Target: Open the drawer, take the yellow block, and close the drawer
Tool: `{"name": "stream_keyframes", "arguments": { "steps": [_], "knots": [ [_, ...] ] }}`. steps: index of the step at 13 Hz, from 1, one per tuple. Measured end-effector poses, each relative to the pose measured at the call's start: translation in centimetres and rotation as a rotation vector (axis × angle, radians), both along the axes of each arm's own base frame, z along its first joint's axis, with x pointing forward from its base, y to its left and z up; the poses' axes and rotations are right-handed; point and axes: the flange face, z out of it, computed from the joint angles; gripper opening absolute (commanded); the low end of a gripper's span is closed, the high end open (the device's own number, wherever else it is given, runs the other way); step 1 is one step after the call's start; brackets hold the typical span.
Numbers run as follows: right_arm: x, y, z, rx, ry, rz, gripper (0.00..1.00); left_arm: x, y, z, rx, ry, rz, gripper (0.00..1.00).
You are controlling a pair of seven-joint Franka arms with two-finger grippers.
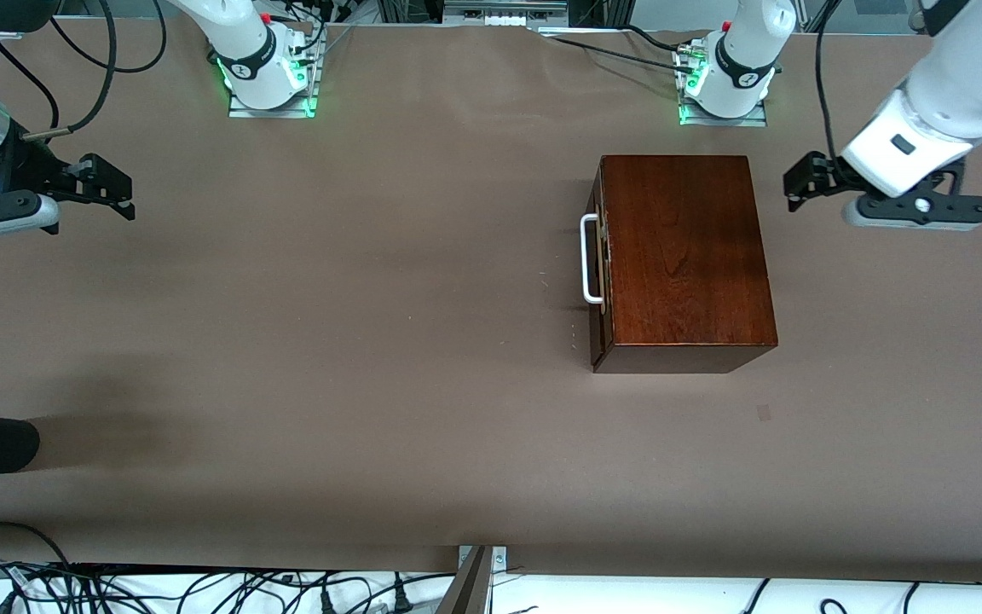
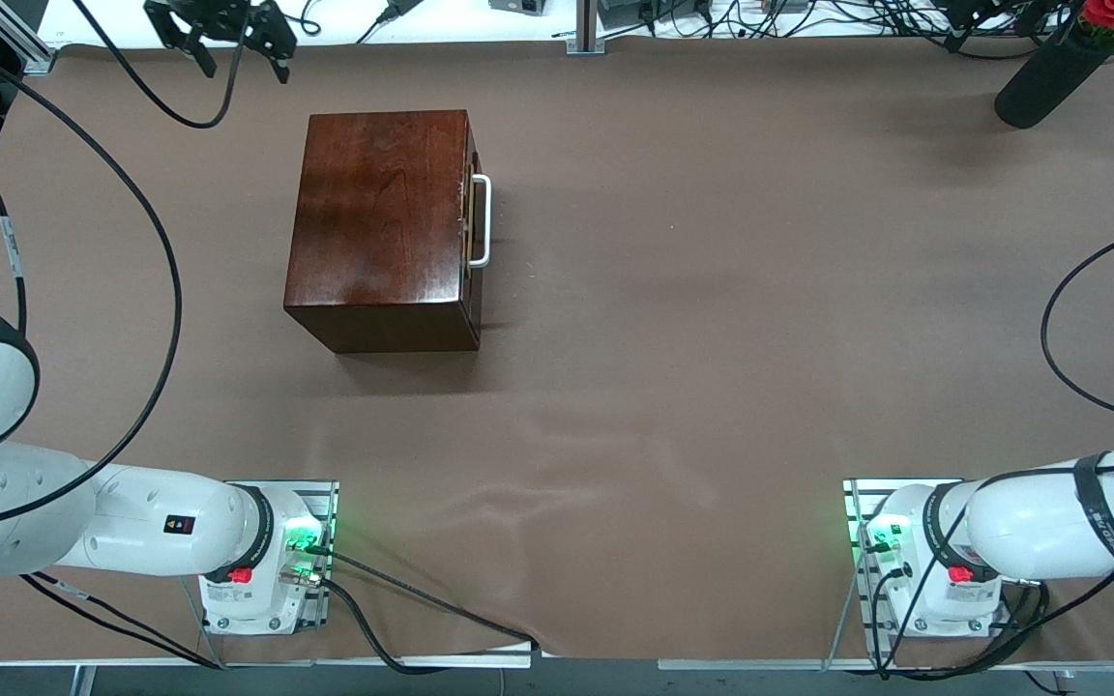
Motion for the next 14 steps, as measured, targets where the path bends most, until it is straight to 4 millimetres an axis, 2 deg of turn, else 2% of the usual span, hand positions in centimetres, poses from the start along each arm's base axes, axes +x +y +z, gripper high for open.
{"name": "stream_keyframes", "arguments": {
  "steps": [2, 3, 5, 7, 9, 11, 14],
  "knots": [
    [0.0, 0.0, 0.0, 0.0, 0.0, 0.0, 1.0, -0.7, -3.5, -0.5, 0.002, 0.011, -0.065, 1.0],
    [0.0, 0.0, 0.0, 0.0, 0.0, 0.0, 1.0, -1.2, -6.0, -0.9, 0.002, 0.016, -0.108, 1.0],
    [0.0, 0.0, 0.0, 0.0, 0.0, 0.0, 1.0, -1.8, -11.9, -1.5, -0.009, 0.003, -0.154, 1.0],
    [0.0, 0.0, 0.0, 0.0, 0.0, 0.0, 1.0, -1.4, -17.8, -2.7, -0.035, 0.002, -0.117, 1.0],
    [0.0, 0.0, 0.0, 0.0, -0.001, 0.0, 1.0, -1.0, -24.0, -5.9, -0.052, 0.044, -0.07, 1.0],
    [0.0, 0.0, 0.0, 0.0, 0.0, 0.0, 1.0, -0.5, -28.5, -10.1, -0.052, 0.065, -0.061, 1.0],
    [0.0, 0.0, 0.0, 0.0, 0.0, 0.0, 1.0, -0.2, -31.6, -15.2, 0.026, 0.027, -0.038, 1.0]
  ]
}}
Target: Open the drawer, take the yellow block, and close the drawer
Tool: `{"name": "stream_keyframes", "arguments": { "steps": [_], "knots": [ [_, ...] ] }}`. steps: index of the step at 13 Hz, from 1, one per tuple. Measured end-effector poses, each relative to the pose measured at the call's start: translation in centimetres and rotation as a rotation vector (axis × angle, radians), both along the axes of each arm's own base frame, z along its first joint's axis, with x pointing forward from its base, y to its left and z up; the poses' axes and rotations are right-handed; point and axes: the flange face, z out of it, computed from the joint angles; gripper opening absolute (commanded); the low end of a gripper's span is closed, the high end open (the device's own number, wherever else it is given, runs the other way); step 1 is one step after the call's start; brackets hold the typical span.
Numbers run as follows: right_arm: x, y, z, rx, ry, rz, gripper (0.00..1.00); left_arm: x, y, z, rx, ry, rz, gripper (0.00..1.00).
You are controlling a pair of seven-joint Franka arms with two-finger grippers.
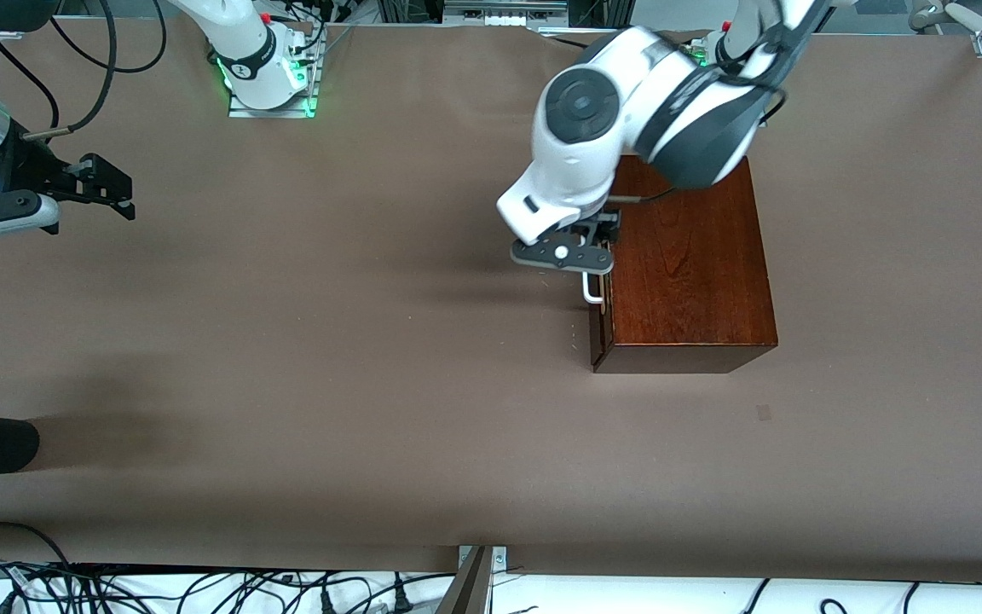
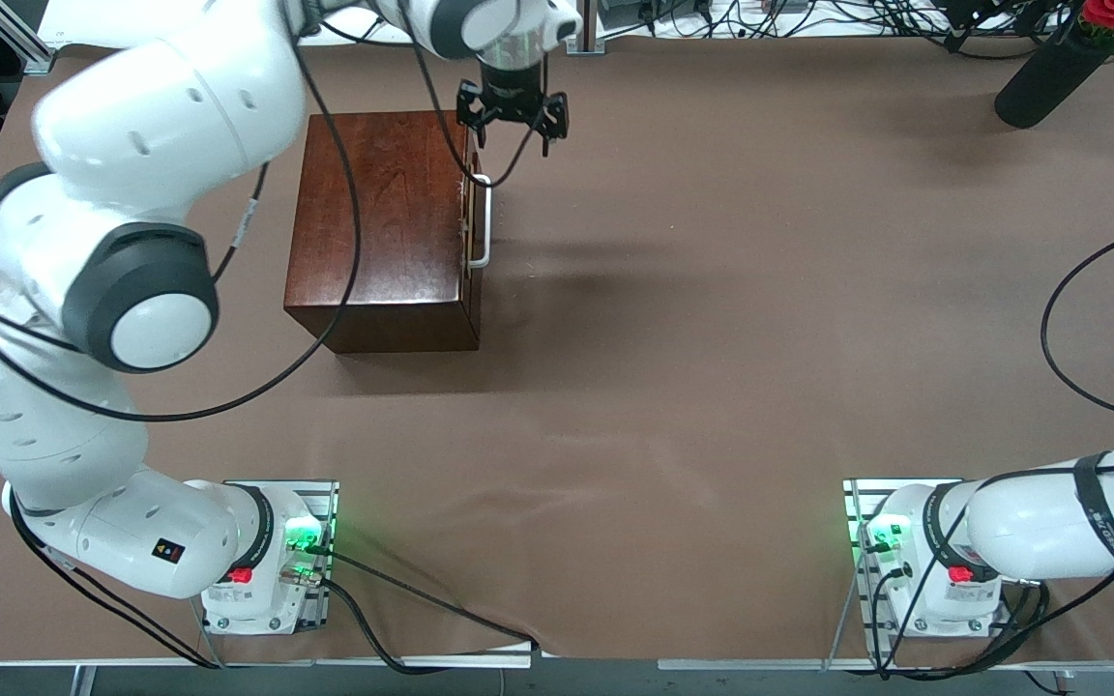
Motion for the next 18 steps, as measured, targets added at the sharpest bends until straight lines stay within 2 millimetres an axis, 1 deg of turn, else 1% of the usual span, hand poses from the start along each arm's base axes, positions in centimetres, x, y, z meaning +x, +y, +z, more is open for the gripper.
{"name": "stream_keyframes", "arguments": {
  "steps": [2, 3, 5, 6, 10, 14, 16, 18],
  "knots": [
    [0.0, 0.0, 0.0, 0.0, 0.0, 0.0, 1.0, -0.6, -1.4, -2.7, 0.074, -0.019, 0.002, 1.0],
    [0.0, 0.0, 0.0, 0.0, 0.0, 0.0, 1.0, -1.0, -1.7, -4.2, 0.106, -0.014, 0.0, 1.0],
    [0.0, 0.0, 0.0, 0.0, 0.0, 0.0, 1.0, -1.5, -1.3, -7.3, 0.153, 0.023, -0.006, 1.0],
    [0.0, 0.0, 0.0, 0.0, 0.0, 0.0, 1.0, -1.8, -1.0, -8.4, 0.17, 0.039, -0.006, 1.0],
    [0.0, 0.0, 0.0, 0.0, 0.0, 0.0, 1.0, -2.4, 0.1, -10.7, 0.237, 0.048, -0.027, 1.0],
    [0.0, 0.0, 0.0, 0.0, 0.0, 0.0, 1.0, -3.2, 0.1, -12.0, 0.263, 0.052, -0.042, 1.0],
    [0.0, 0.0, 0.0, 0.0, 0.0, 0.0, 1.0, -3.4, -0.3, -12.7, 0.248, 0.044, -0.048, 1.0],
    [0.0, 0.0, 0.0, 0.0, 0.0, 0.0, 1.0, -3.6, -0.6, -14.1, 0.235, 0.033, -0.033, 1.0]
  ]
}}
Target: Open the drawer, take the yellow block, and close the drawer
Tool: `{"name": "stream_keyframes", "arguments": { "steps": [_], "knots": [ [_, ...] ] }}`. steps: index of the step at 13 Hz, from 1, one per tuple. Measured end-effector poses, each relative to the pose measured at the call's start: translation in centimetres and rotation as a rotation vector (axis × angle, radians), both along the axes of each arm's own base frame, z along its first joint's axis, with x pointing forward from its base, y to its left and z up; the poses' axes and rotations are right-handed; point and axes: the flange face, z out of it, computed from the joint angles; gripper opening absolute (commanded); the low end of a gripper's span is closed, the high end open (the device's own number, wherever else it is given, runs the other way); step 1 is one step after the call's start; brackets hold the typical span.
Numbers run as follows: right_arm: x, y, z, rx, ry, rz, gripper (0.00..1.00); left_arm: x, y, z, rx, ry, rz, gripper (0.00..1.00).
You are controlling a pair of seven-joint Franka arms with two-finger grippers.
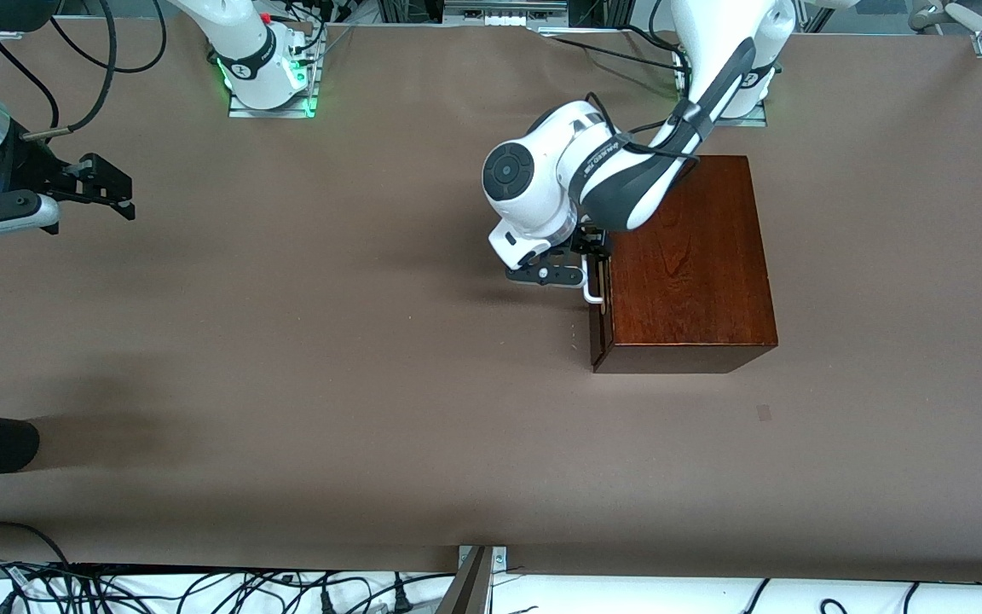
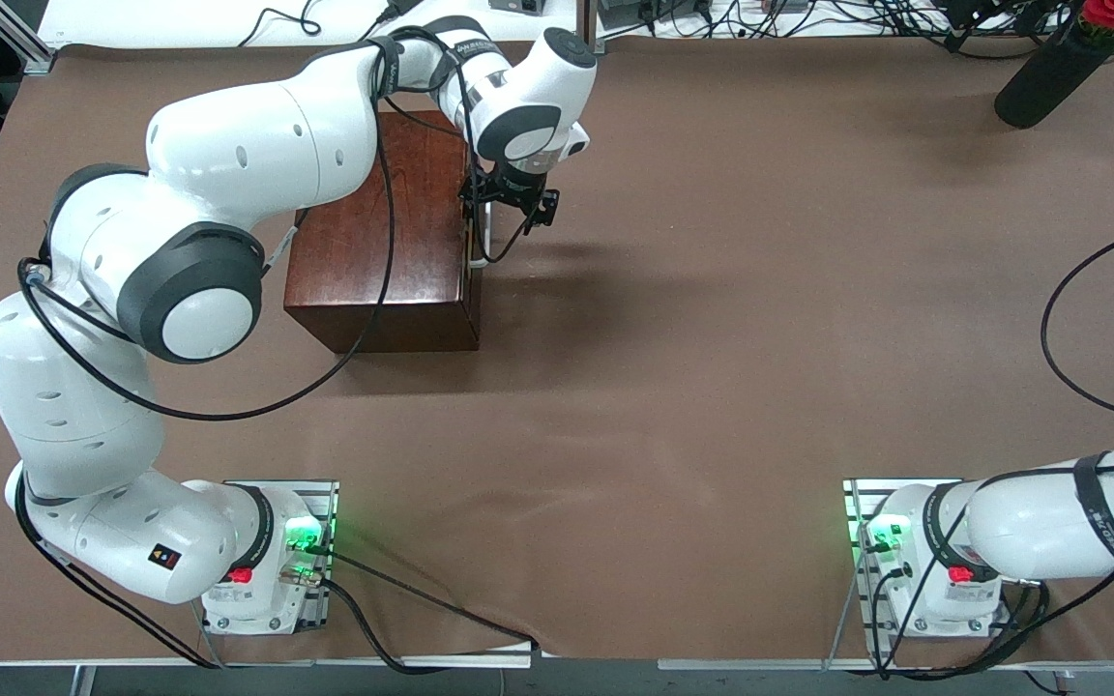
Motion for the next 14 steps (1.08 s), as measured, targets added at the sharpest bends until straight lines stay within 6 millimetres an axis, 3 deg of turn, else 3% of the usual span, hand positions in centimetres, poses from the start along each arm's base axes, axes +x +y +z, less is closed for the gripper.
{"name": "stream_keyframes", "arguments": {
  "steps": [5, 8, 14],
  "knots": [
    [0.0, 0.0, 0.0, 0.0, 0.0, 0.0, 1.0, -0.7, -0.7, -2.4, 0.003, -0.011, 0.032, 1.0],
    [0.0, 0.0, 0.0, 0.0, 0.0, 0.0, 1.0, -0.9, -1.1, -2.6, 0.017, -0.036, 0.036, 1.0],
    [0.0, 0.0, 0.0, 0.0, 0.0, 0.0, 1.0, -2.6, -5.8, -1.9, -0.124, -0.146, 0.045, 1.0]
  ]
}}
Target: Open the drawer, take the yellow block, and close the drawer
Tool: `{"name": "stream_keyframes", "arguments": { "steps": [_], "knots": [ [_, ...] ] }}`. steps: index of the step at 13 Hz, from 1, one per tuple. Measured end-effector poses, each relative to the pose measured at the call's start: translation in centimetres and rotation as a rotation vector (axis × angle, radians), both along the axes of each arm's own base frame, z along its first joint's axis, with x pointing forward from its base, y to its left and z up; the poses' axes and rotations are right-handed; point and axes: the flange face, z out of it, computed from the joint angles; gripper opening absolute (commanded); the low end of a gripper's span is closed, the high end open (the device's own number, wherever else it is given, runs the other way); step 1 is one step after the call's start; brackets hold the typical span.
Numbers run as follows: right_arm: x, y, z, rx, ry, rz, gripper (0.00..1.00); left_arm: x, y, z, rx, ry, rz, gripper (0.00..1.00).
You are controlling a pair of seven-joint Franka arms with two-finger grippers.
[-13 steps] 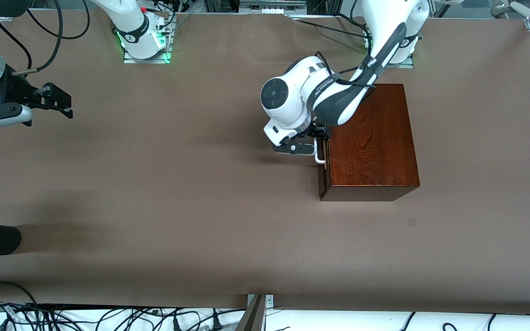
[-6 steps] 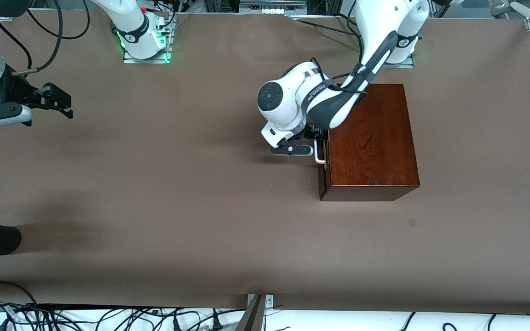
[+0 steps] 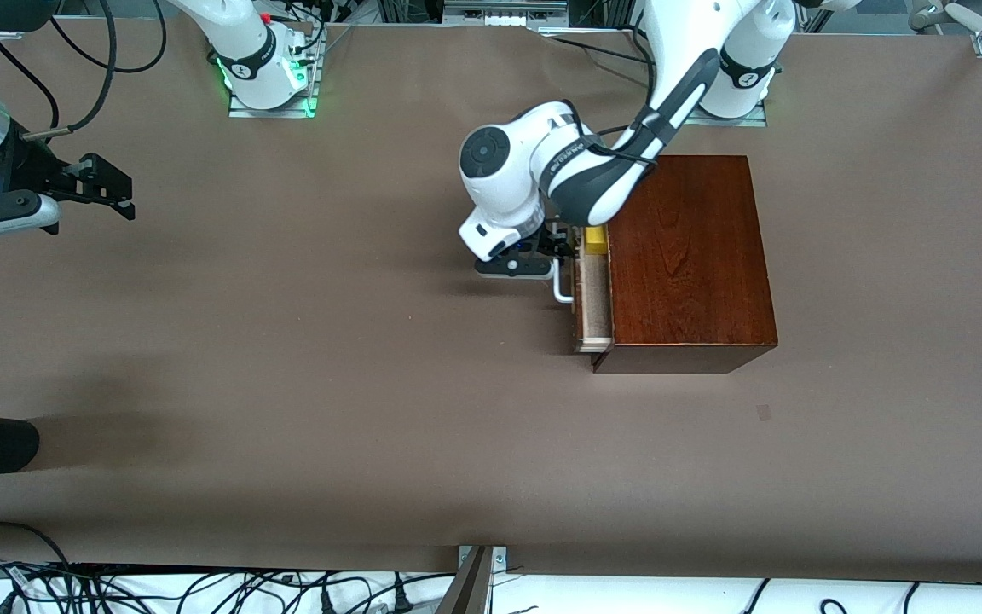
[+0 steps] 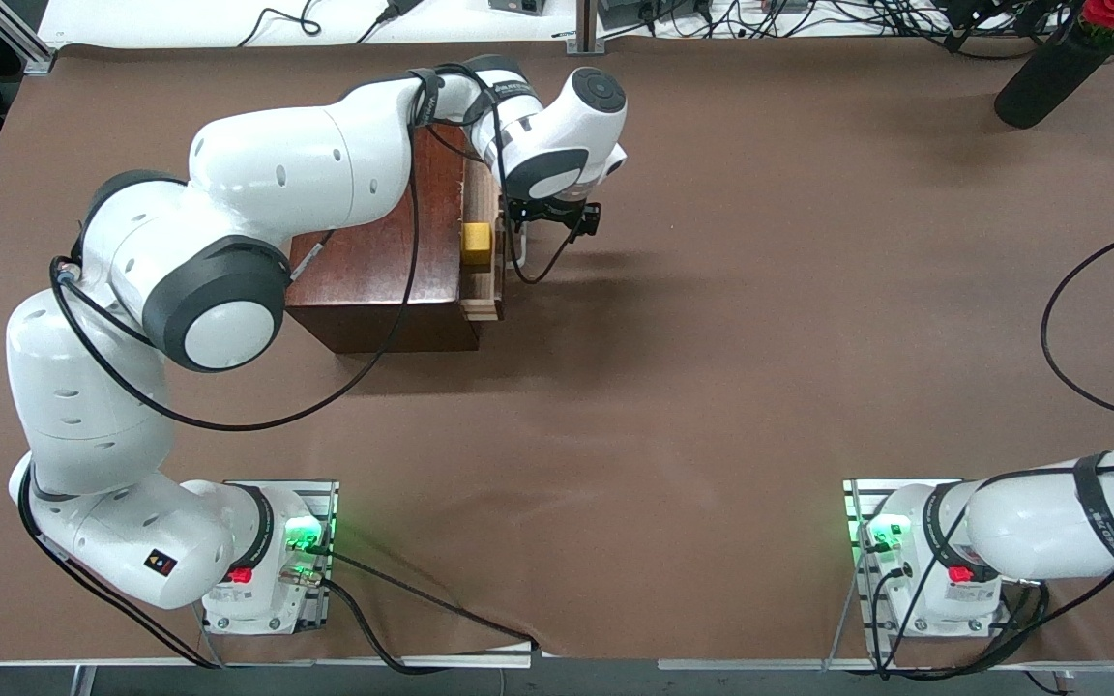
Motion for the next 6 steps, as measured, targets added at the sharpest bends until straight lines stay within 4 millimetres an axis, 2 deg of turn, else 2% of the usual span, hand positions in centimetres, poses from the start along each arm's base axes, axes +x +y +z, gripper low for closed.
{"name": "stream_keyframes", "arguments": {
  "steps": [2, 4, 6],
  "knots": [
    [0.0, 0.0, 0.0, 0.0, 0.0, 0.0, 1.0, 0.1, -0.6, 0.3, -0.034, -0.027, 0.029, 1.0],
    [0.0, 0.0, 0.0, 0.0, 0.0, 0.0, 1.0, -0.3, -2.3, 1.0, -0.087, -0.047, 0.037, 1.0],
    [0.0, 0.0, 0.0, 0.0, 0.0, 0.0, 1.0, -0.5, -2.7, 0.9, -0.086, -0.048, 0.038, 1.0]
  ]
}}
